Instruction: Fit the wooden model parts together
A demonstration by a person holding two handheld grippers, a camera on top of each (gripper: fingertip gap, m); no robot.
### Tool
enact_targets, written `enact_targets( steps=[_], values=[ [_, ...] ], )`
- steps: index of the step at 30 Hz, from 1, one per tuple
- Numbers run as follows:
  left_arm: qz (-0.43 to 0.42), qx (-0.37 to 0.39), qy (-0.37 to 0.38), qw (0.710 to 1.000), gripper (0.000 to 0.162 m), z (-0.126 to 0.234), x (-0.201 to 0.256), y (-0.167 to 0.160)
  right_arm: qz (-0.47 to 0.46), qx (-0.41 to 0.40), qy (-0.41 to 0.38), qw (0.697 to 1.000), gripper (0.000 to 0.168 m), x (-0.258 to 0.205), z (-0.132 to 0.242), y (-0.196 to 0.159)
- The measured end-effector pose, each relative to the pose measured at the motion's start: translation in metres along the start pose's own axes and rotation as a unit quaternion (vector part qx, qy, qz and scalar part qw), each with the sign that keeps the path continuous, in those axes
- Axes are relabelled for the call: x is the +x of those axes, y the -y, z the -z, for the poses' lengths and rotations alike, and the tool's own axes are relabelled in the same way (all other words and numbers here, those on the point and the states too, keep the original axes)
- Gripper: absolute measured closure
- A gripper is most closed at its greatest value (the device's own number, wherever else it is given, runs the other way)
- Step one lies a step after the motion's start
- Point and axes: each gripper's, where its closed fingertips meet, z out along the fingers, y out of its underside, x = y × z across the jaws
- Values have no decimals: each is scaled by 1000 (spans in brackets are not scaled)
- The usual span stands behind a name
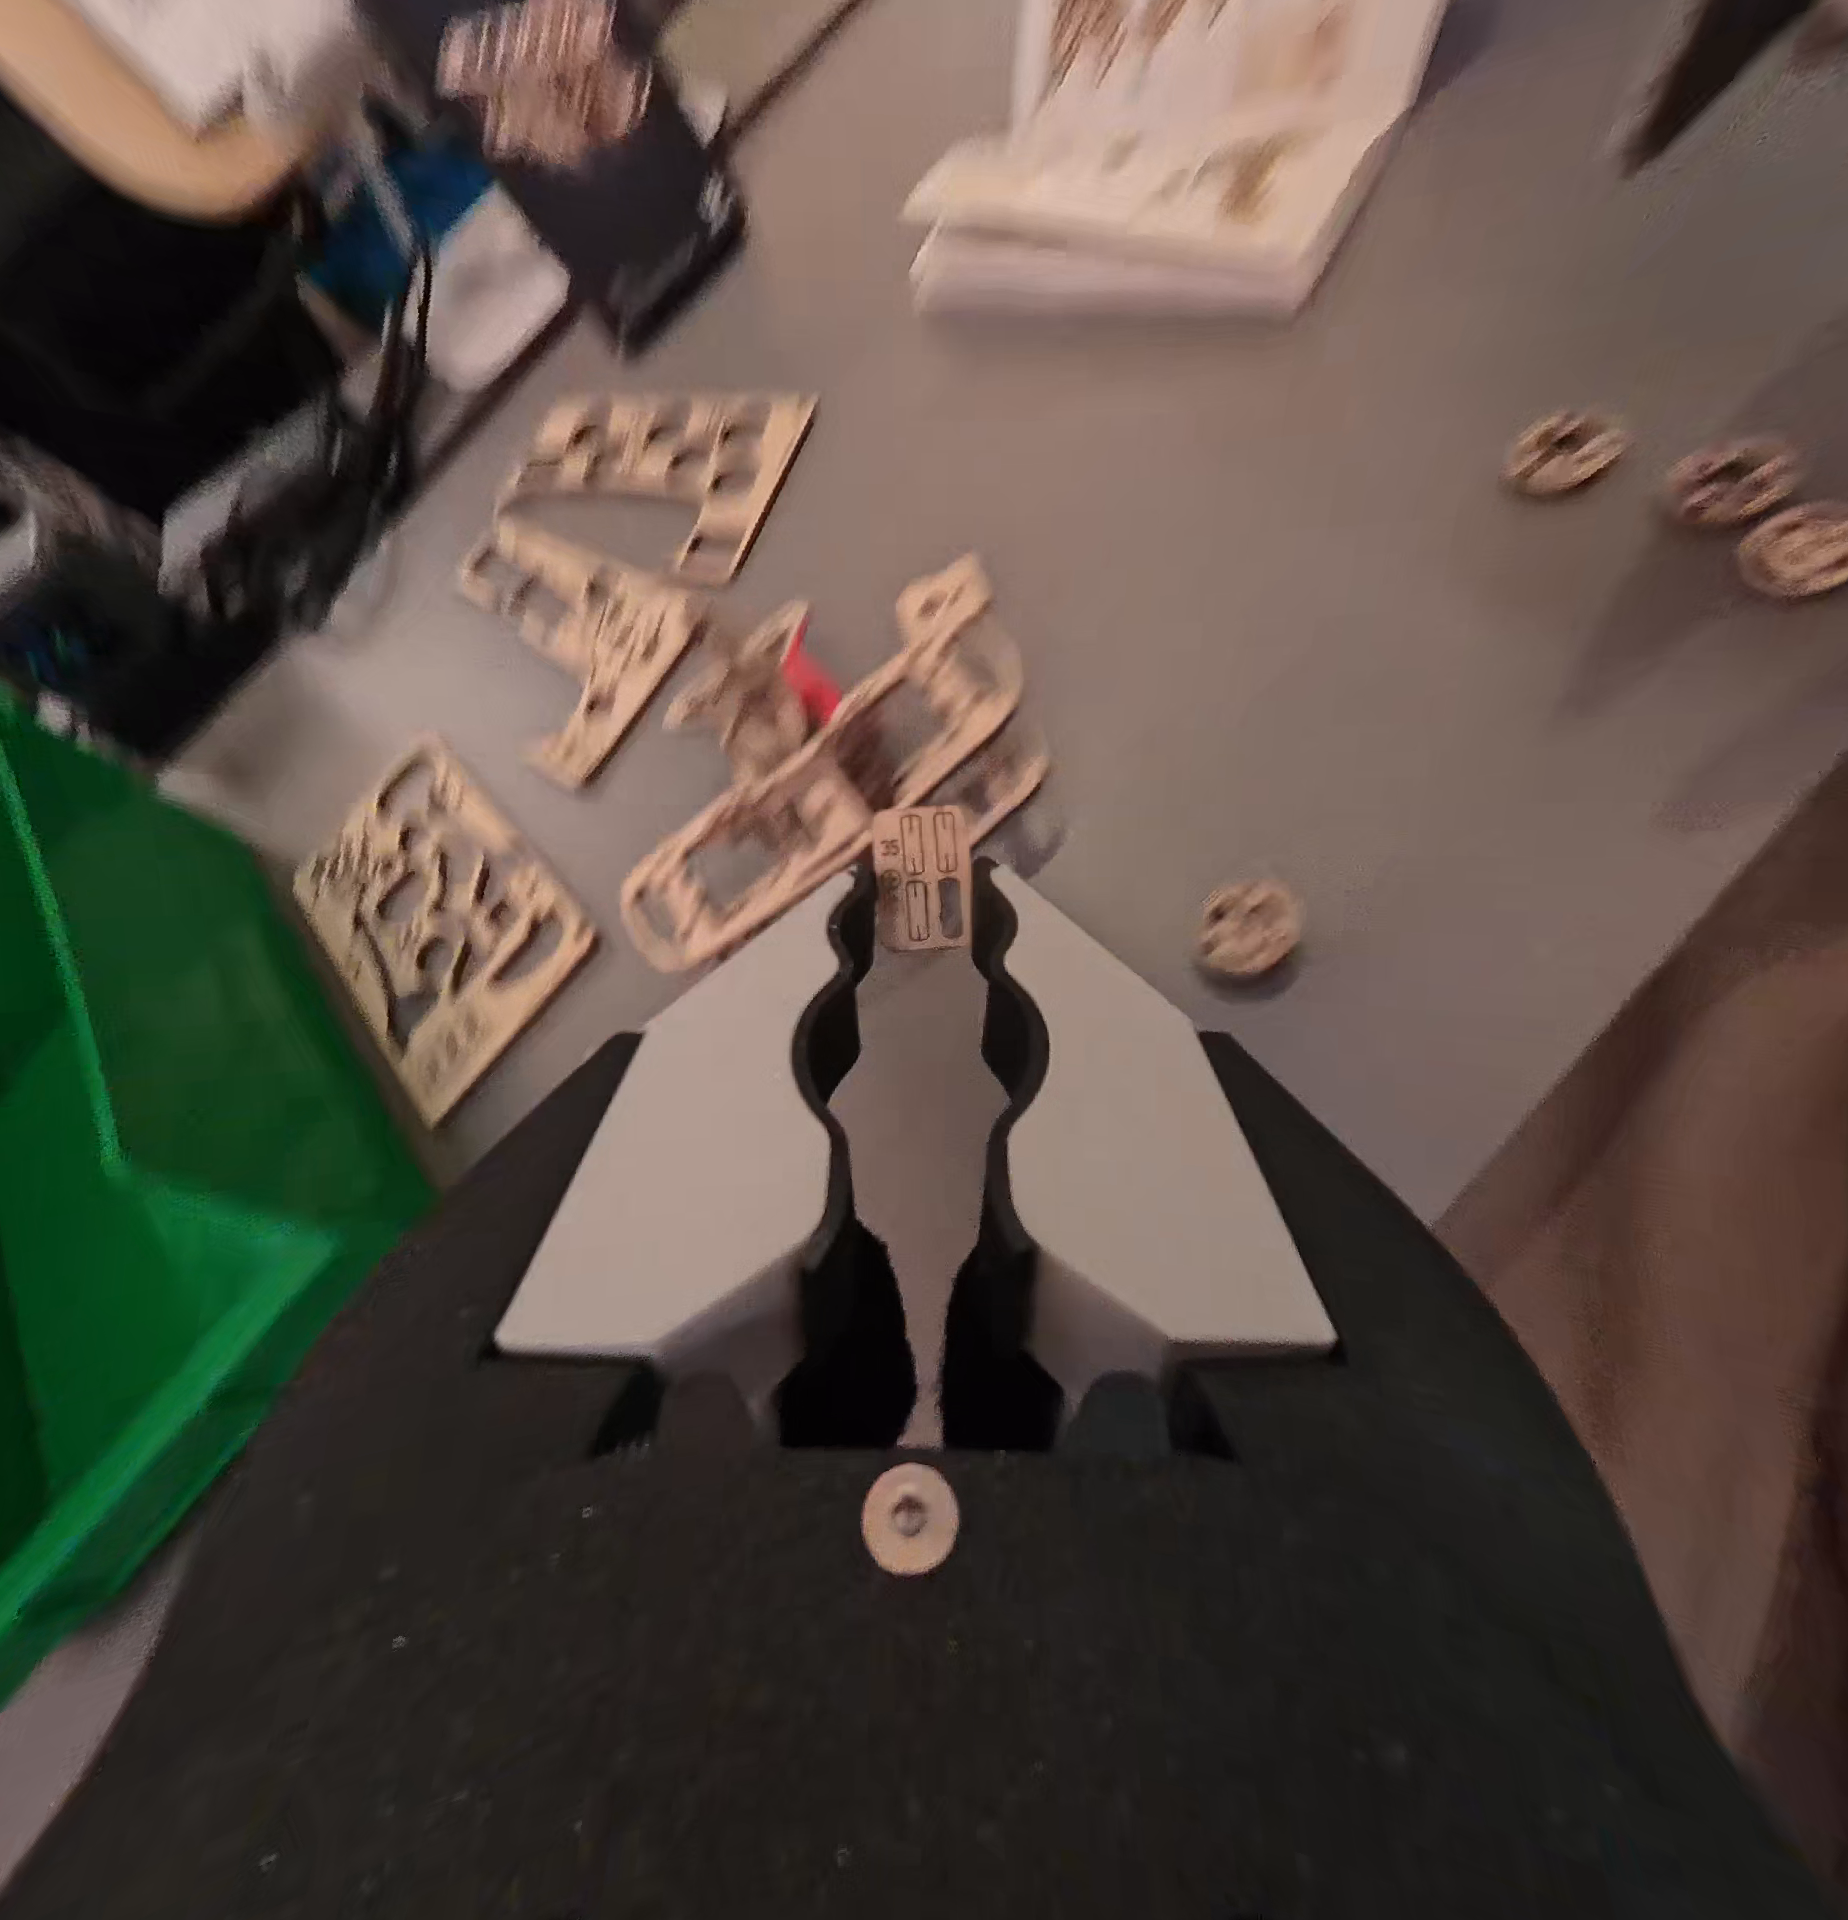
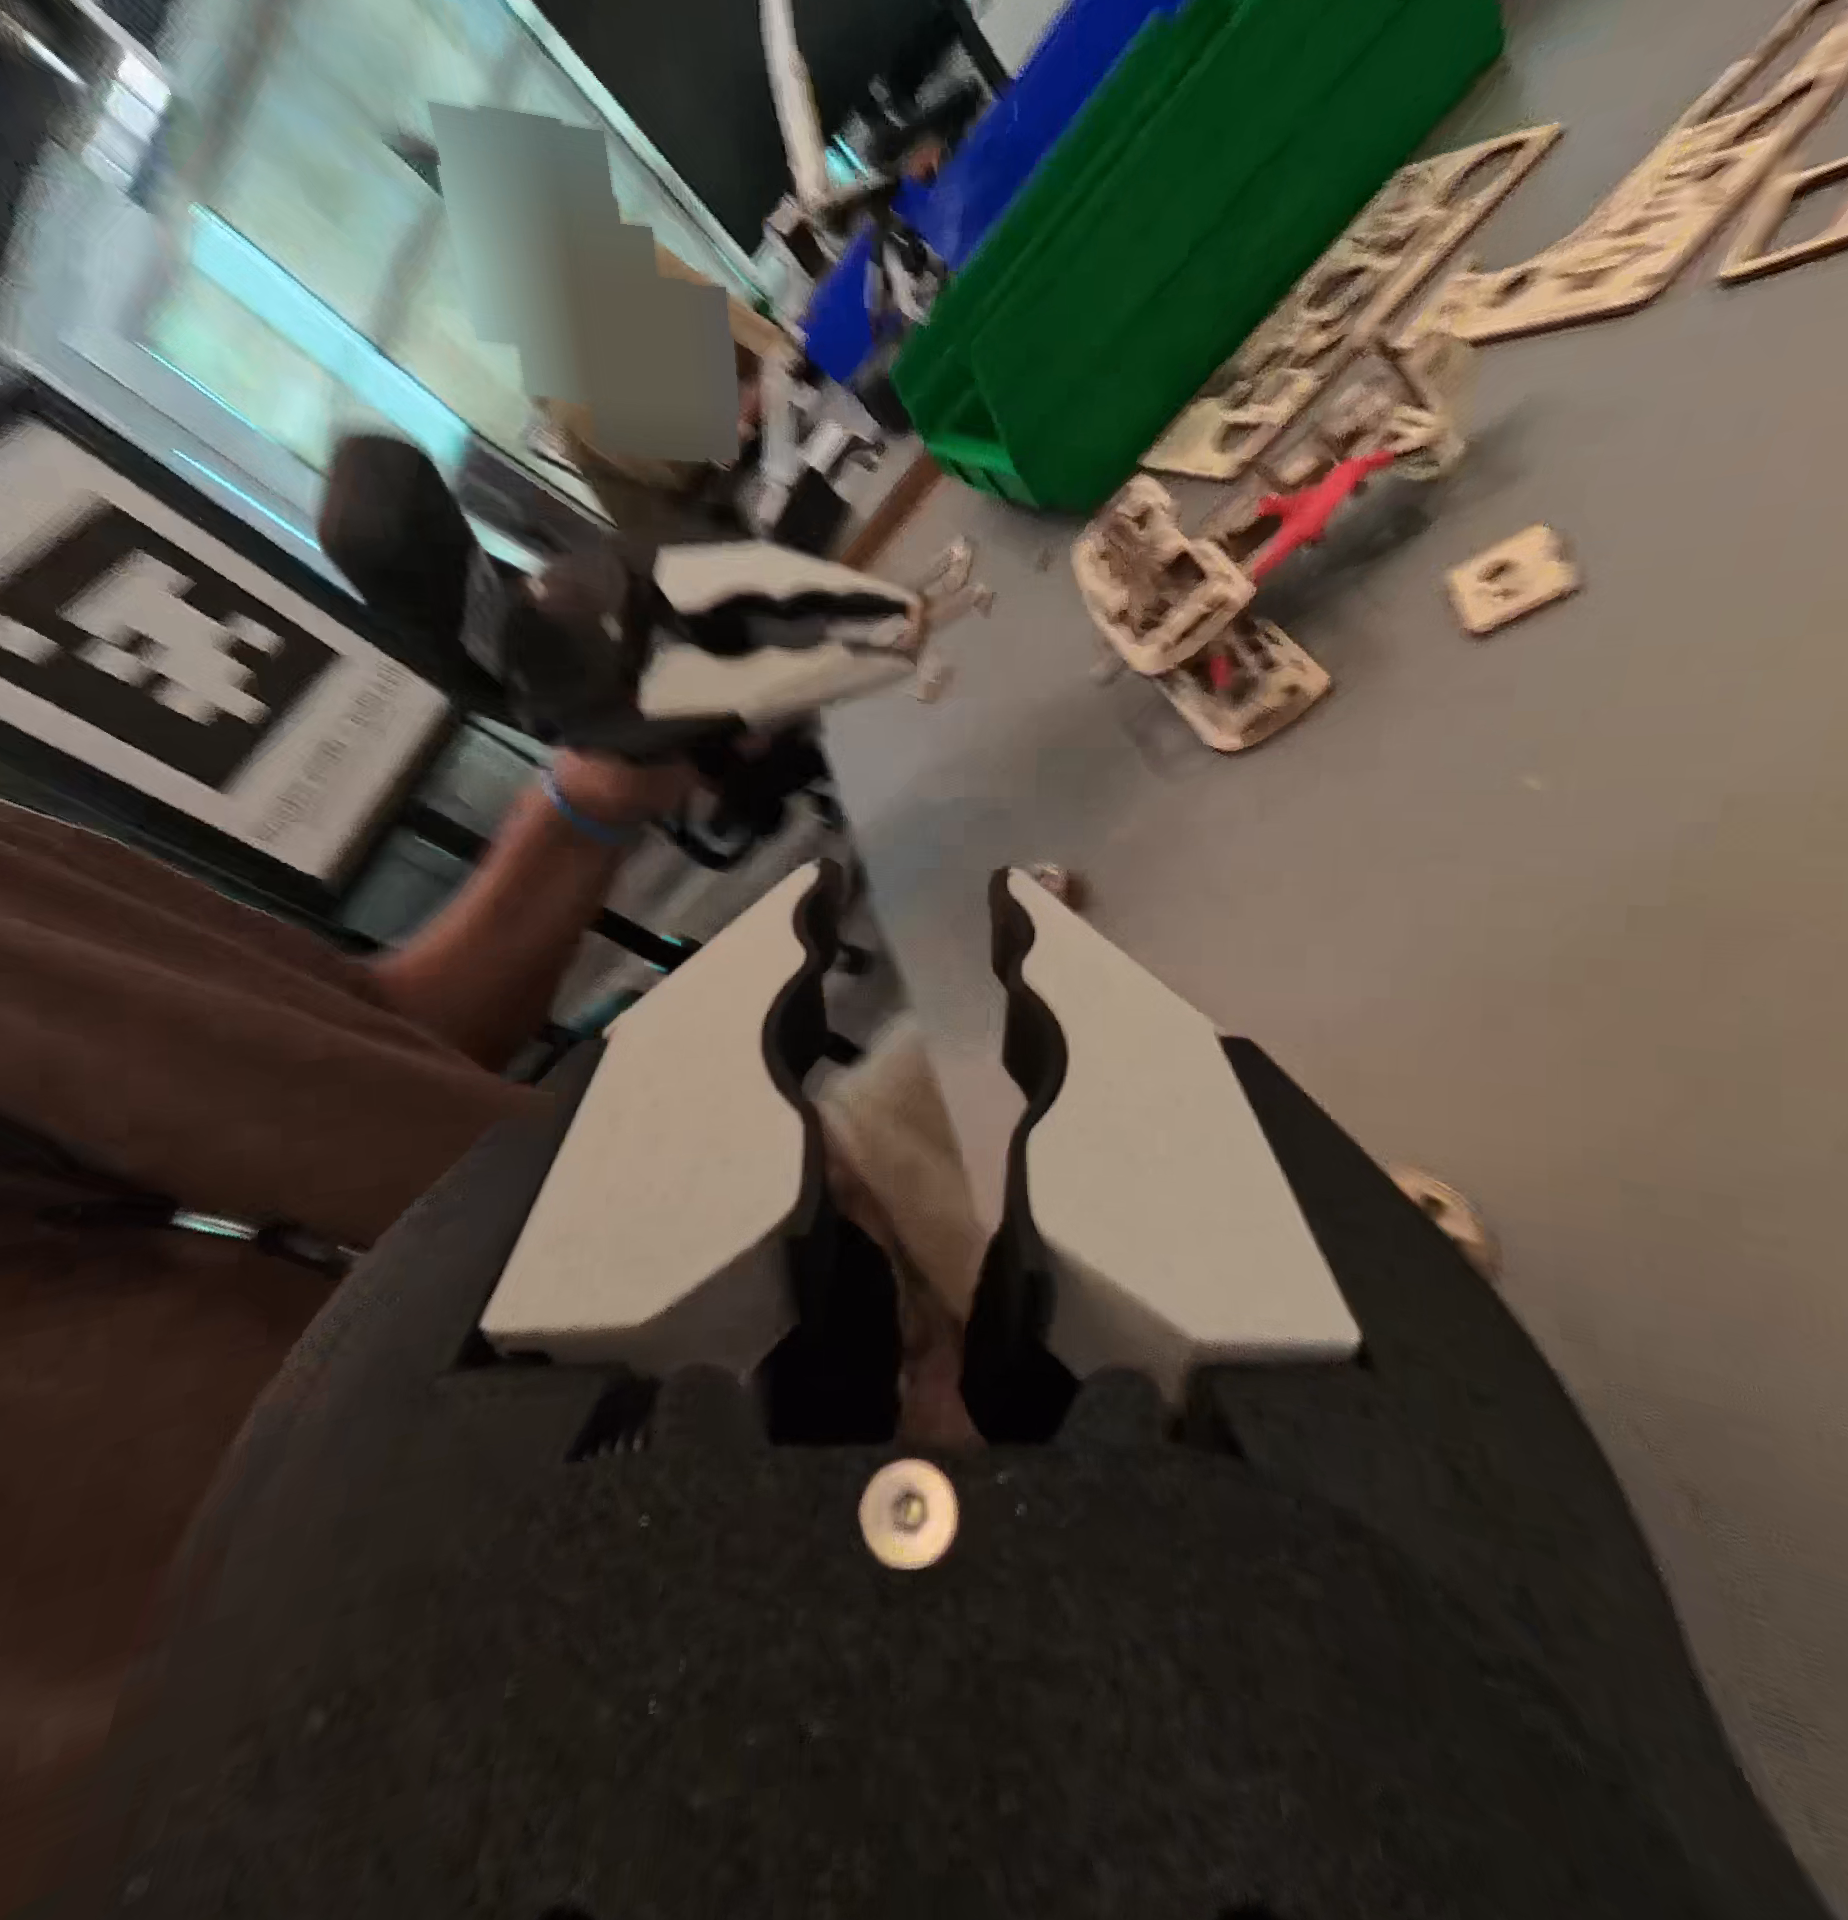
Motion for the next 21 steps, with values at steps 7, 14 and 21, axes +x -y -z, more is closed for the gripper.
enact_targets(
  steps=[7, 14, 21],
  values=[
    [-29, 90, -78, 992, 147, -34, 104, 87, -68, 21, 33, 997, 152, -6, -17, 2],
    [5, 96, -120, 988, 147, -61, 141, 110, -104, 54, 3, 993, 165, 19, 23, -9],
    [163, 77, -315, 932, 143, -67, 165, 114, -78, -9, 31, 996, 165, 21, 47, -22]
  ],
)
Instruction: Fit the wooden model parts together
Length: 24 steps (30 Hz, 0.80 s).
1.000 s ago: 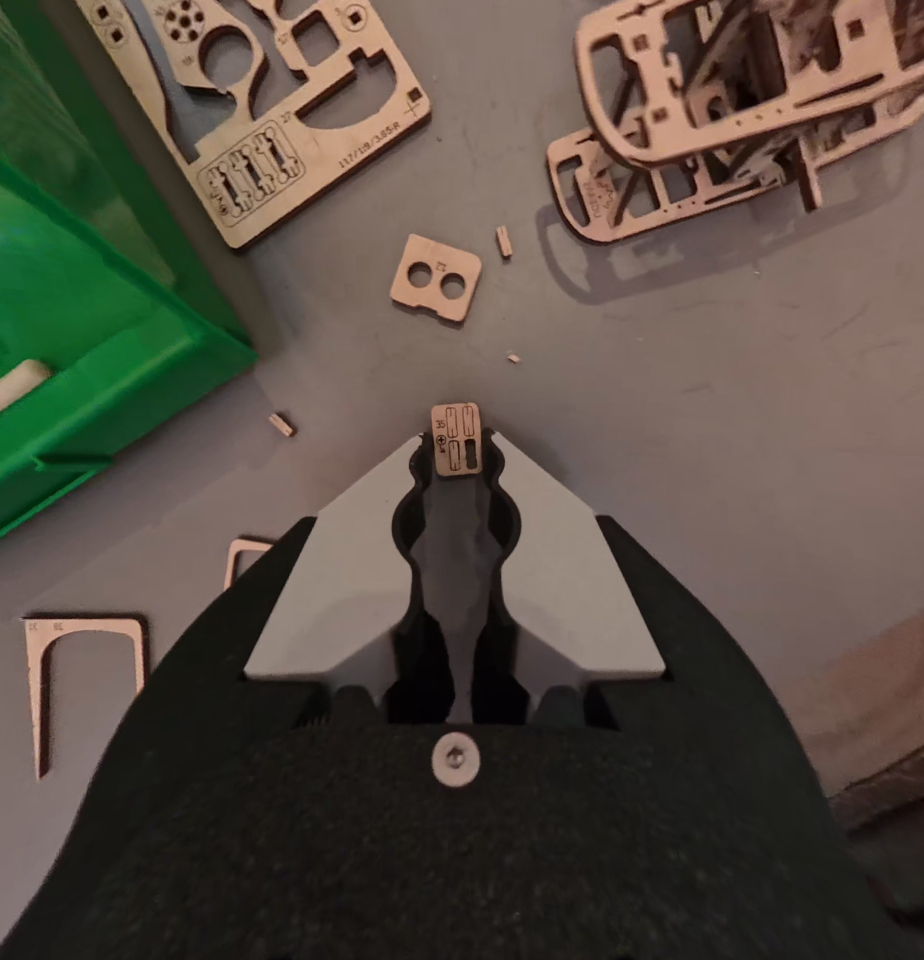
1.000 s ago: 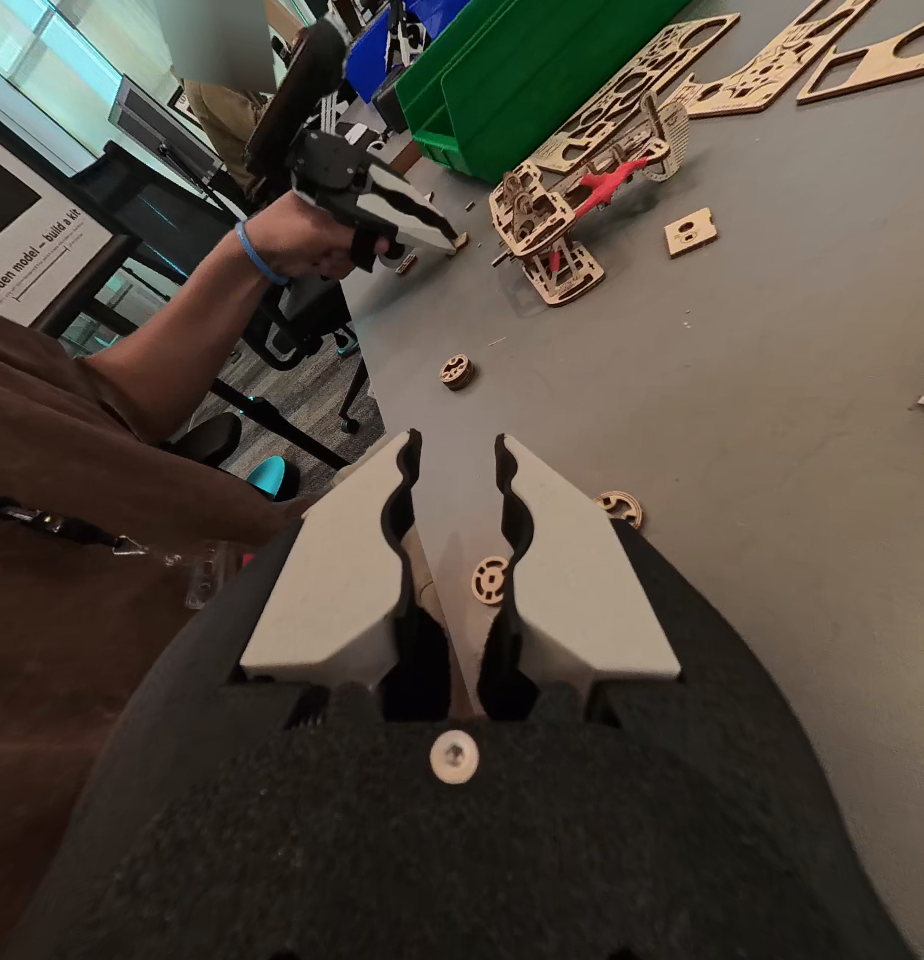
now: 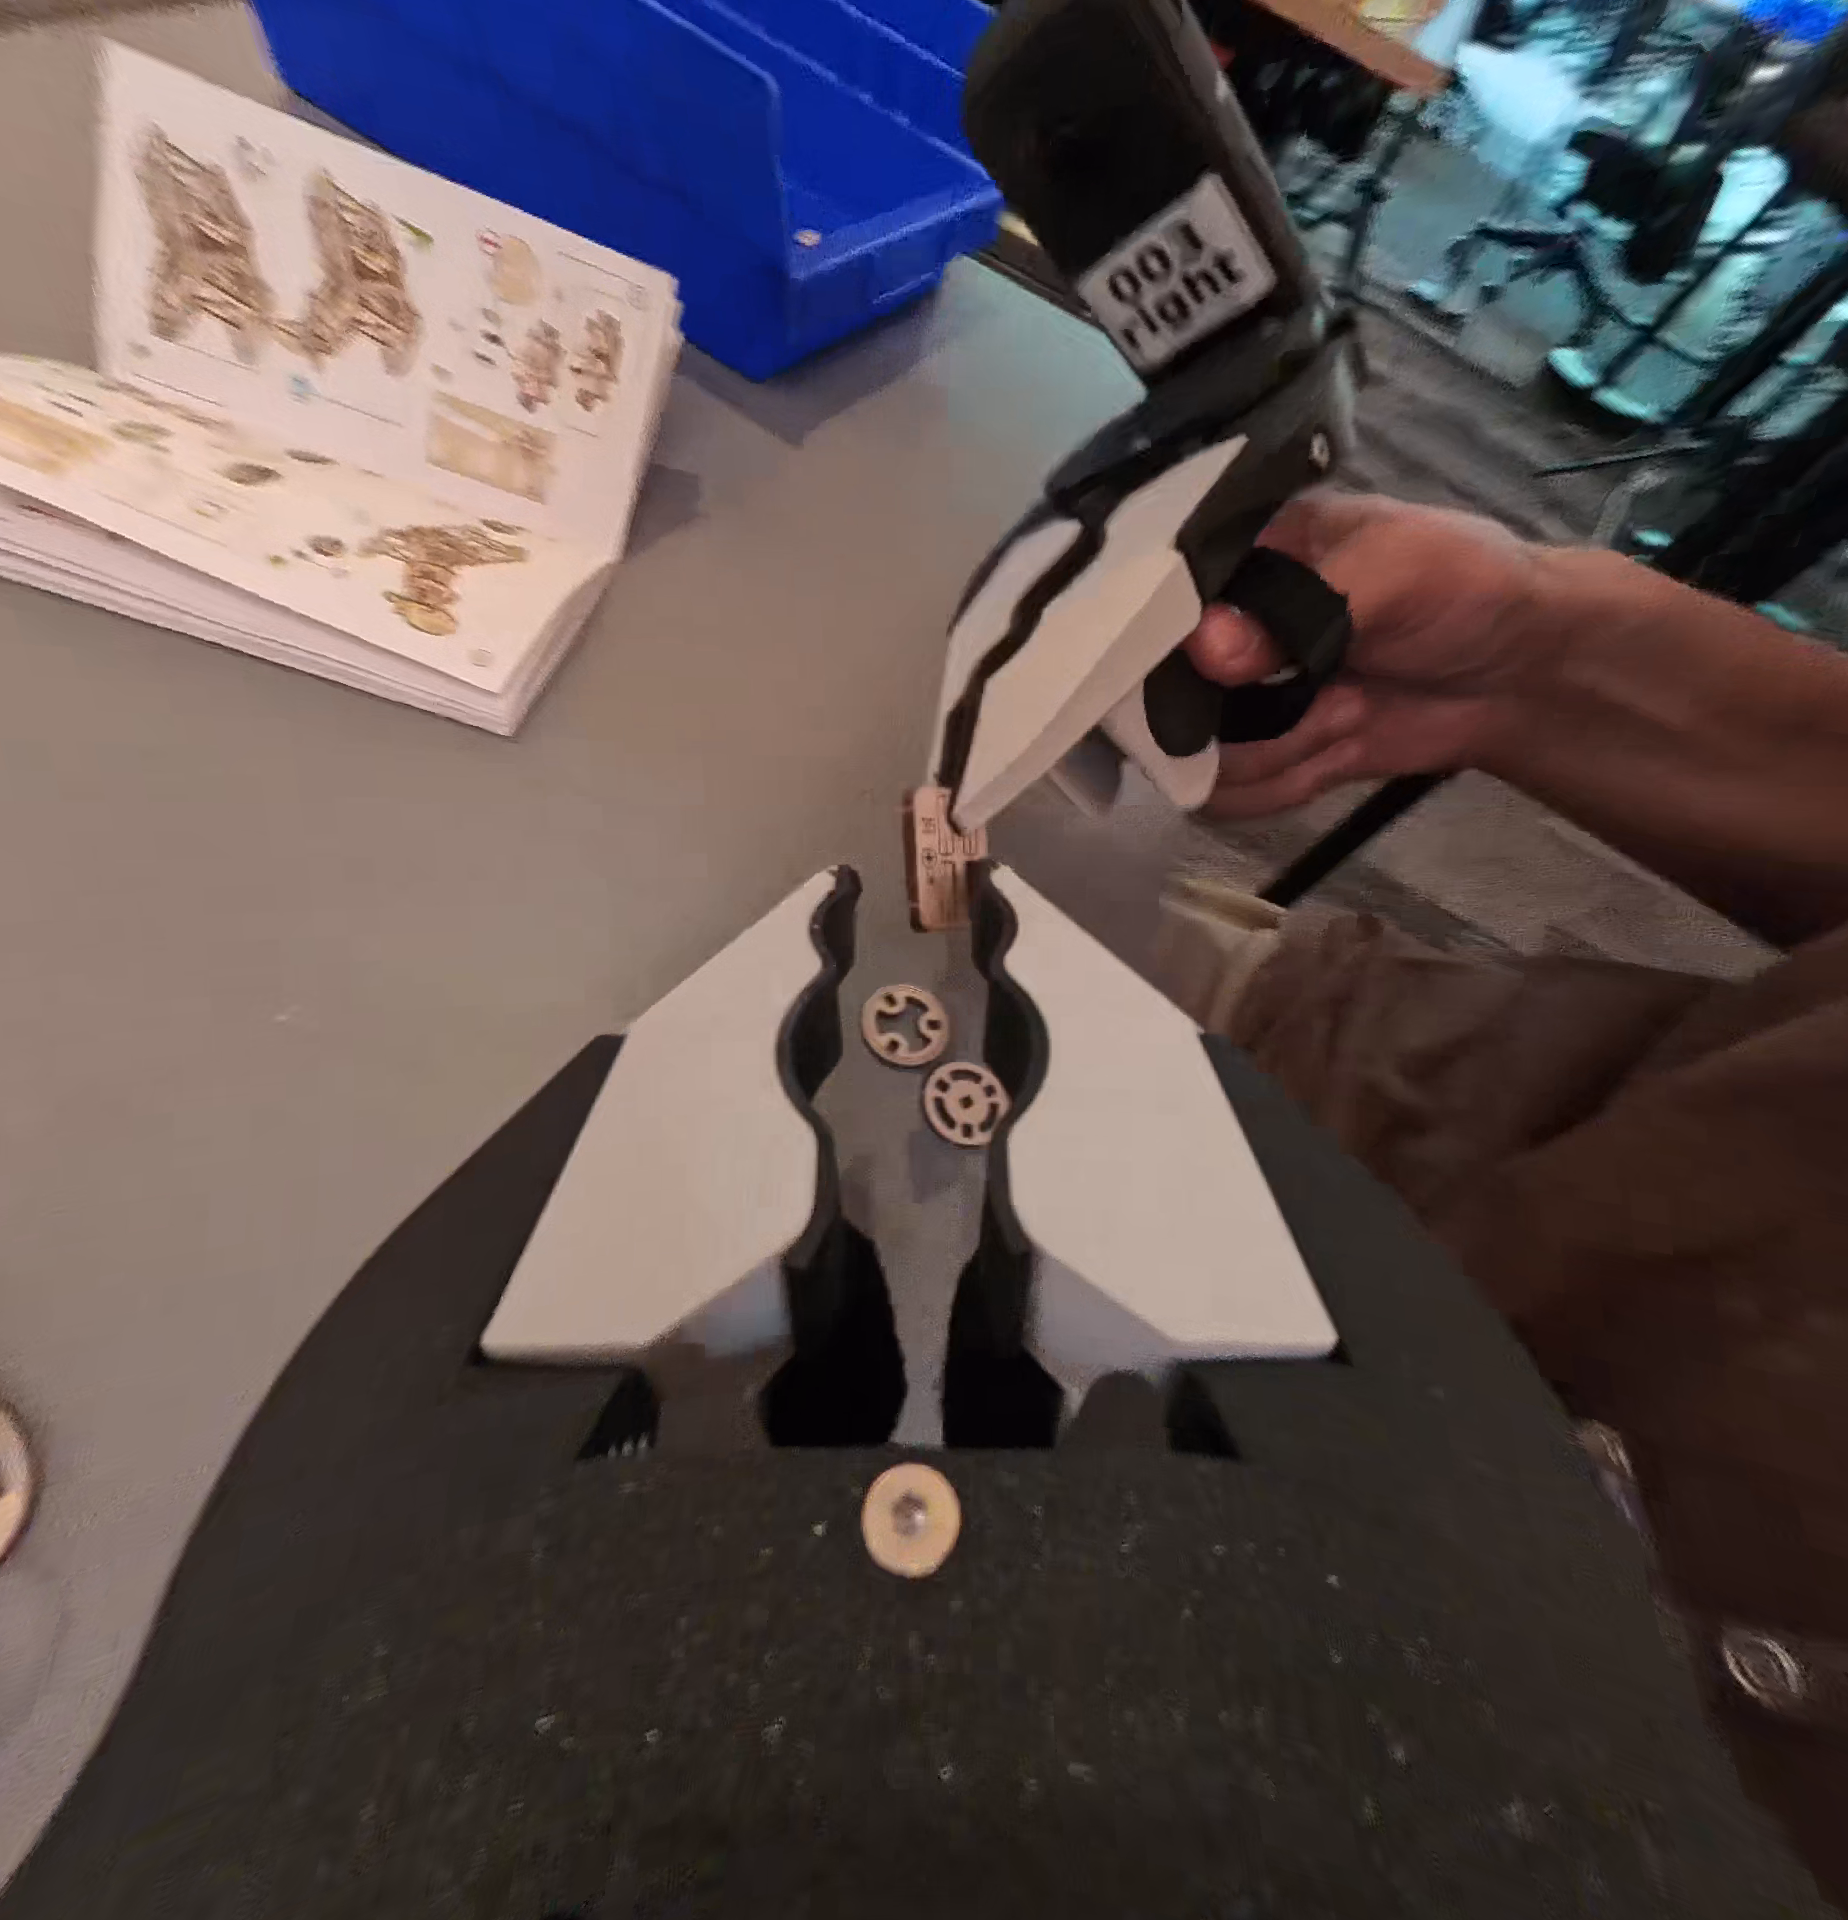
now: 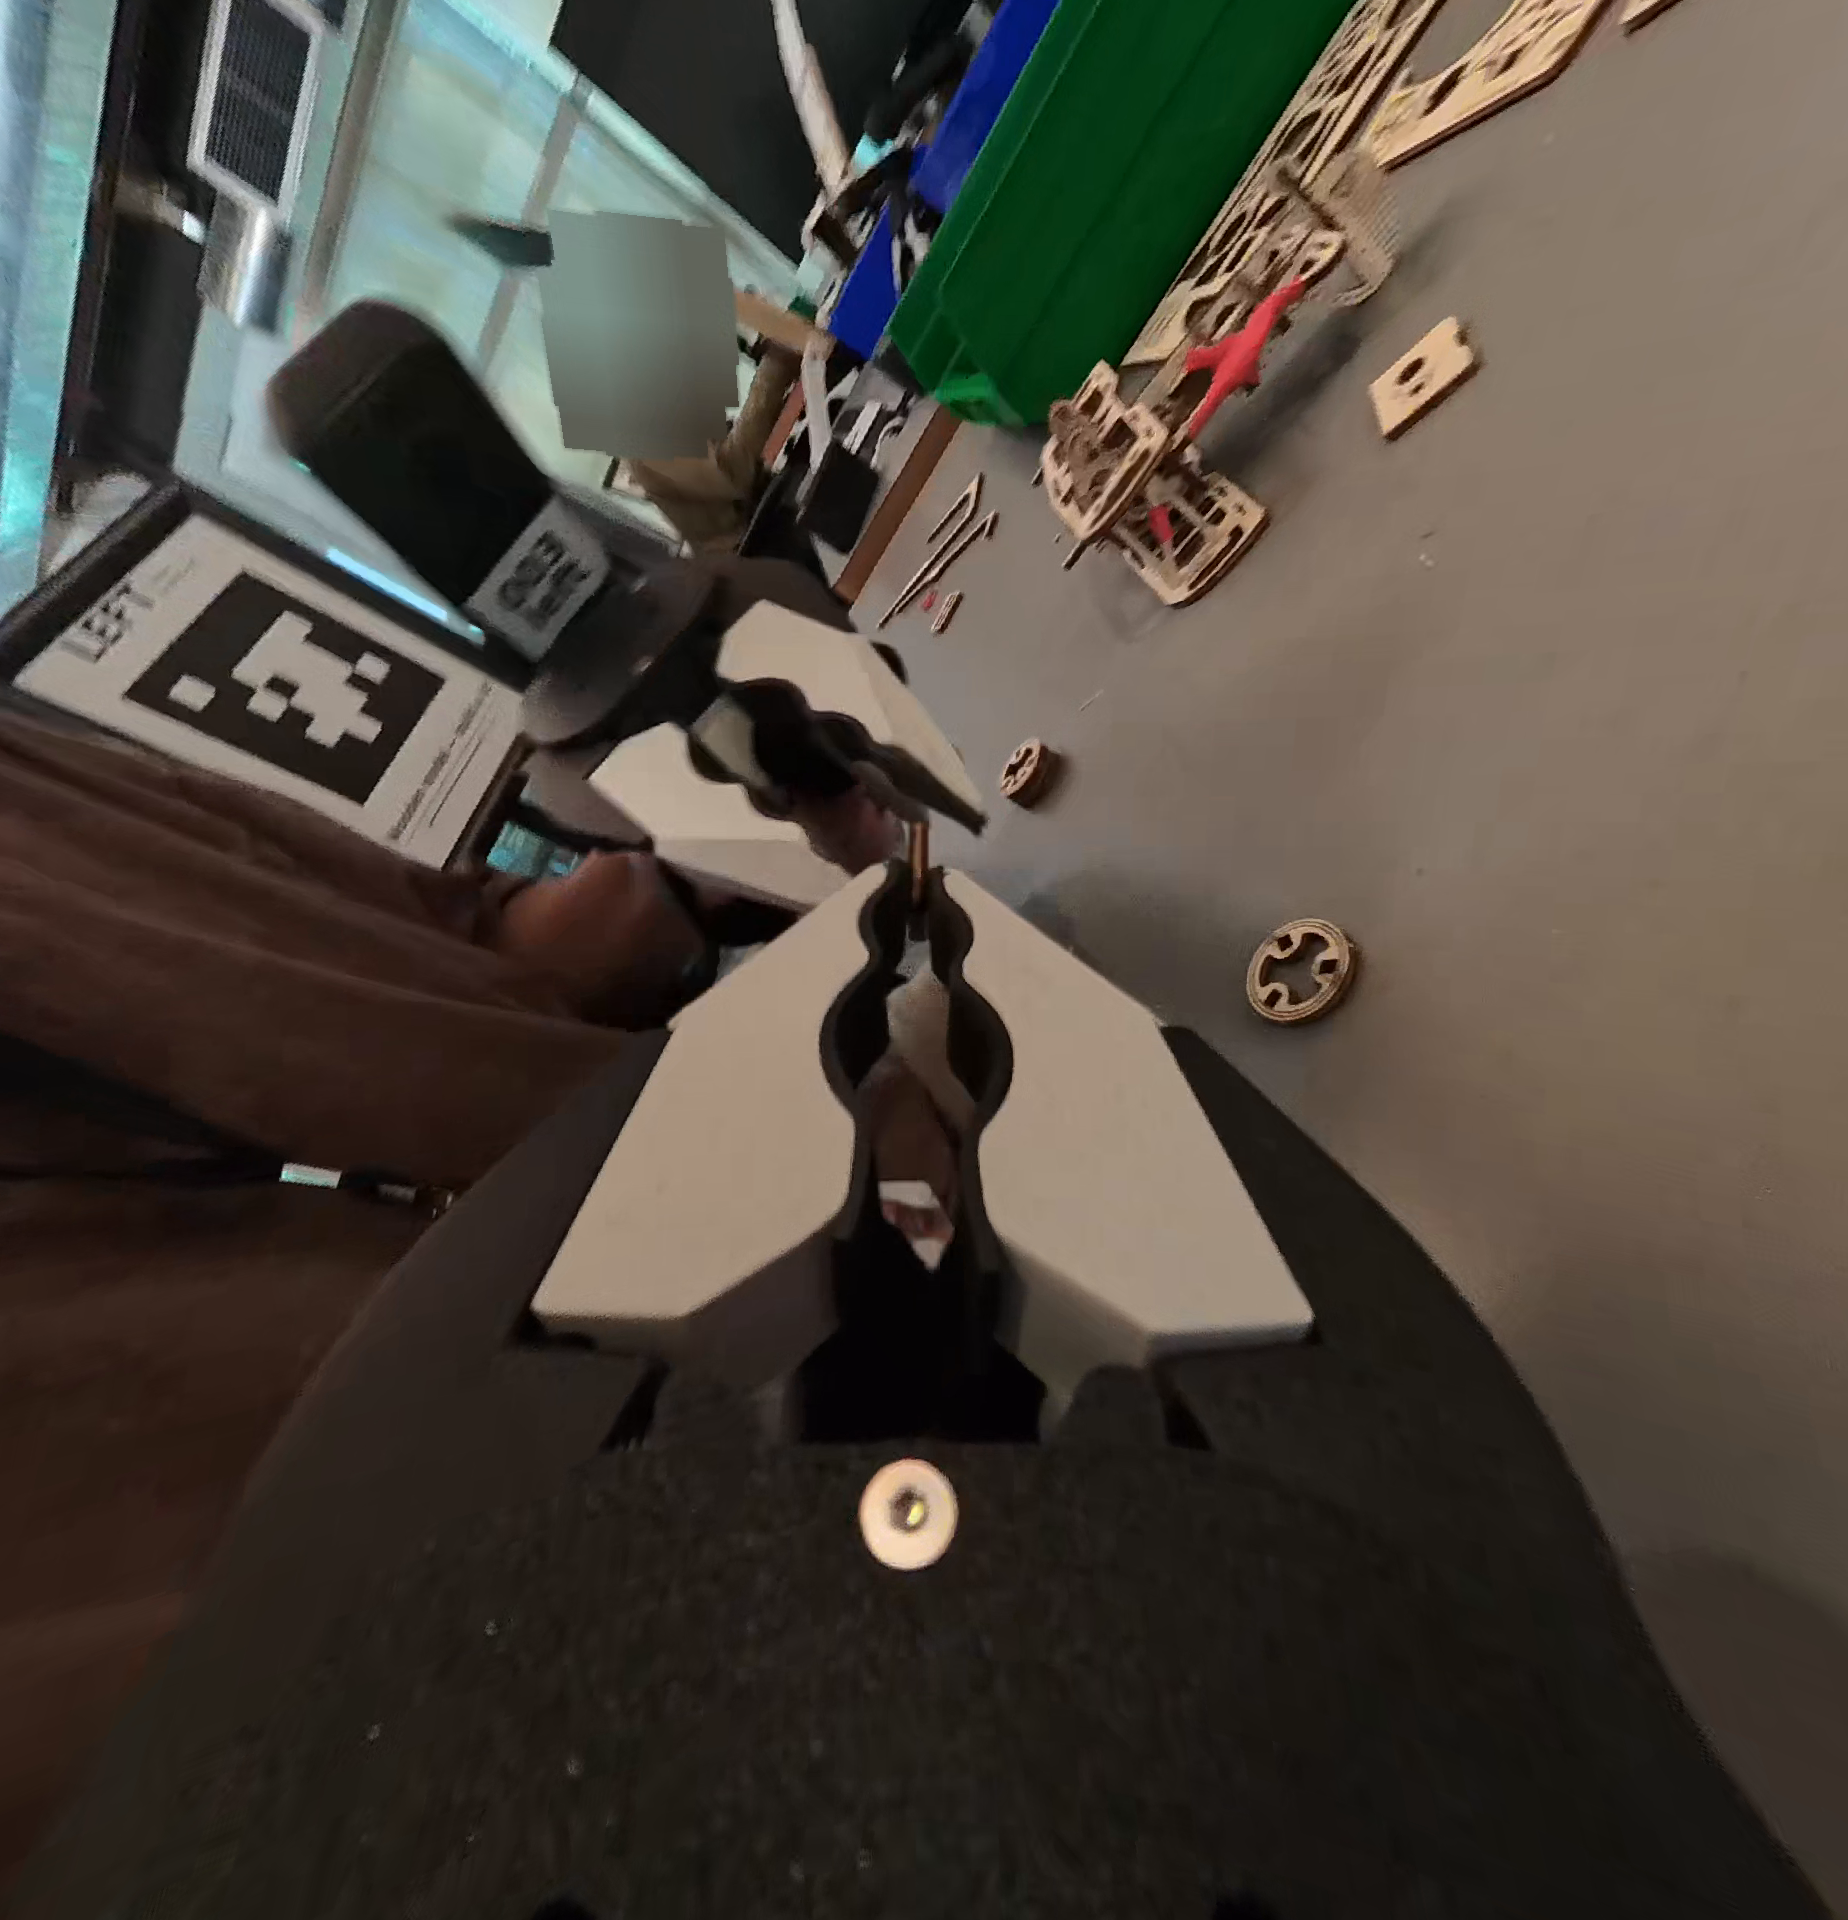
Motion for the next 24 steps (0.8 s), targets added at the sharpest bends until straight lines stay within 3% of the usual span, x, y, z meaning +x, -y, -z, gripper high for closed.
enact_targets(
  steps=[2, 4, 10, 19, 24],
  values=[
    [12, -4, -35, 999, 154, -4, 4, -3, 20, -13, -7, 1000, 165, 1, 3, 1],
    [33, 6, -53, 998, 155, -6, 6, -2, 26, -12, -7, 1000, 165, 1, 4, 3],
    [153, 68, -94, 981, 161, -6, 0, 10, 2, 61, -16, 998, 159, 7, 1, 10],
    [209, 108, -109, 966, 161, -6, -4, 11, -3, 95, -22, 995, 163, 9, -1, 14],
    [215, 97, -120, 964, 157, -7, -4, 4, 11, 62, -29, 998, 166, 10, -1, 7]
  ],
)
